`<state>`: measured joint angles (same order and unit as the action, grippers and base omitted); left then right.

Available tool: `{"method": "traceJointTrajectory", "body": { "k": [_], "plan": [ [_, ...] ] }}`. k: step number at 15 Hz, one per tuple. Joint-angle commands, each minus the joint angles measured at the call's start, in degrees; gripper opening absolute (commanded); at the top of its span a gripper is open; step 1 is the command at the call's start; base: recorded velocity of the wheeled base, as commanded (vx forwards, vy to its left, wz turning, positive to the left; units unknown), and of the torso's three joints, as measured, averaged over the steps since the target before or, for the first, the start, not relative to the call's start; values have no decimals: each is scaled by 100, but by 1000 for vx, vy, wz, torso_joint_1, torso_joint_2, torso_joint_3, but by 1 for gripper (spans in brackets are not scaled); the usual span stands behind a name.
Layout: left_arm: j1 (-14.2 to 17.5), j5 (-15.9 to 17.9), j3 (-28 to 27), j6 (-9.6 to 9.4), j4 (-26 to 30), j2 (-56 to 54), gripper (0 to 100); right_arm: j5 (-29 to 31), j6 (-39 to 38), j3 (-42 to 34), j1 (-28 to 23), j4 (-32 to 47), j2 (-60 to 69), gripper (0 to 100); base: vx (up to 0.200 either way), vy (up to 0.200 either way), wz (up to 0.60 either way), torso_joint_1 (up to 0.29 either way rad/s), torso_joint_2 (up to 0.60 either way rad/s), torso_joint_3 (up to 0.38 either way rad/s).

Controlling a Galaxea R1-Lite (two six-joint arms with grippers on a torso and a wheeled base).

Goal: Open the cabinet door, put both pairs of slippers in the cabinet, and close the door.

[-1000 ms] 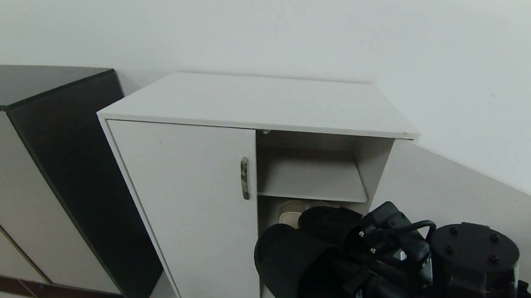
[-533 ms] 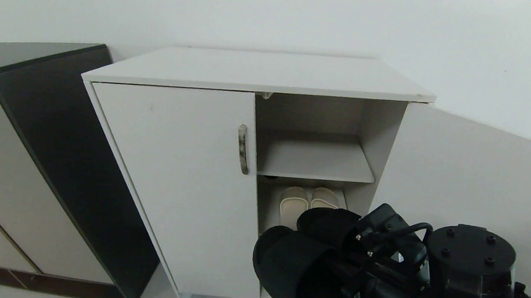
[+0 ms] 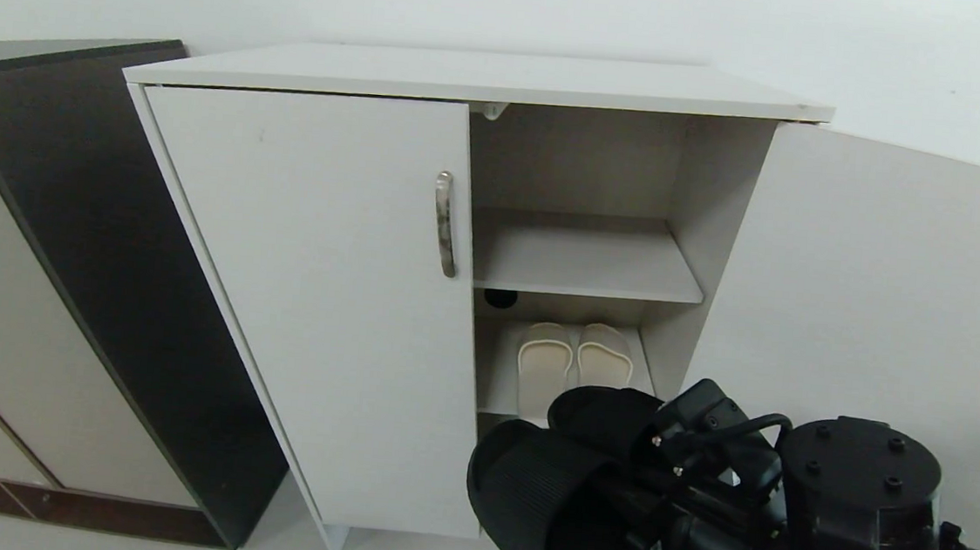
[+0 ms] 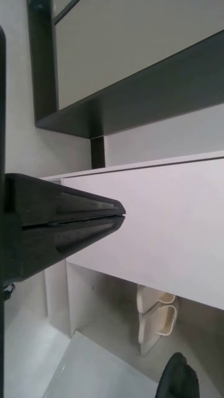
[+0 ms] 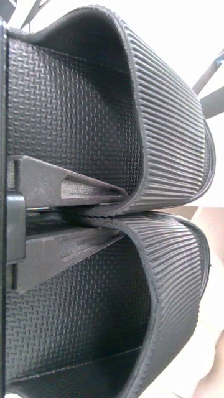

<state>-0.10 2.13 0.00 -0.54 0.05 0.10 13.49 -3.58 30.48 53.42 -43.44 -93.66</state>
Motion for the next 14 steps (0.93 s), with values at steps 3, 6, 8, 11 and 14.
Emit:
{"method": "traceJointTrajectory", "body": {
  "k": [3, 6, 8, 11, 14],
  "plan": [
    [1, -2, 0, 1, 4, -1, 0, 30, 24, 20, -25, -7, -126, 0, 0, 0, 0, 0, 0, 0],
    [1, -2, 0, 1, -5, -1, 0, 1270, -11, 784, 63, 309, -574, 0, 0, 0, 0, 0, 0, 0],
    [1, 6, 0, 1, 4, -1, 0, 2579, -213, 1646, 301, 450, -1075, 0, 0, 0, 0, 0, 0, 0],
    [1, 6, 0, -8, -5, -1, 0, 2817, -450, 2349, 345, 933, -961, 0, 0, 0, 0, 0, 0, 0],
    [1, 6, 0, -8, 4, -1, 0, 3467, -591, 3219, 318, 1716, -961, 0, 0, 0, 0, 0, 0, 0]
  ]
}}
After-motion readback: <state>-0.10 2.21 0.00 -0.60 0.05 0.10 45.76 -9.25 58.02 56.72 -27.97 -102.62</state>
